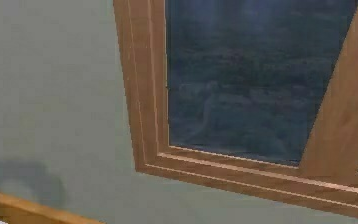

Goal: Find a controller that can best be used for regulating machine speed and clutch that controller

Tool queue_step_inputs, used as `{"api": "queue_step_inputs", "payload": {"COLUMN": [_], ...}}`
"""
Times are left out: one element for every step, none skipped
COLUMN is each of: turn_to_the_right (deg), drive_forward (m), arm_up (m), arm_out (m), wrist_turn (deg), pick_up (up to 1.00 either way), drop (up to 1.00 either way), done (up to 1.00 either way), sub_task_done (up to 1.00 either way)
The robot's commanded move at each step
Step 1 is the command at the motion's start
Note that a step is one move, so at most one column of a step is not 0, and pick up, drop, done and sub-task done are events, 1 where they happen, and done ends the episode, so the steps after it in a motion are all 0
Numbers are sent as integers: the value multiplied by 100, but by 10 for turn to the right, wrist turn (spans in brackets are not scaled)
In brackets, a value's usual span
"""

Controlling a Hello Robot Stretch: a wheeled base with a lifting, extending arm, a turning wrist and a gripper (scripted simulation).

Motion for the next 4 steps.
{"api": "queue_step_inputs", "payload": {"turn_to_the_right": [-450, -450, -450, -360], "drive_forward": [0, 0, 0, 0], "arm_up": [0, 0, 0, 0], "arm_out": [0, 0, 0, 0], "wrist_turn": [0, 0, 0, 0], "pick_up": [0, 0, 0, 0], "drop": [0, 0, 0, 0], "done": [0, 0, 0, 0], "sub_task_done": [0, 0, 0, 0]}}
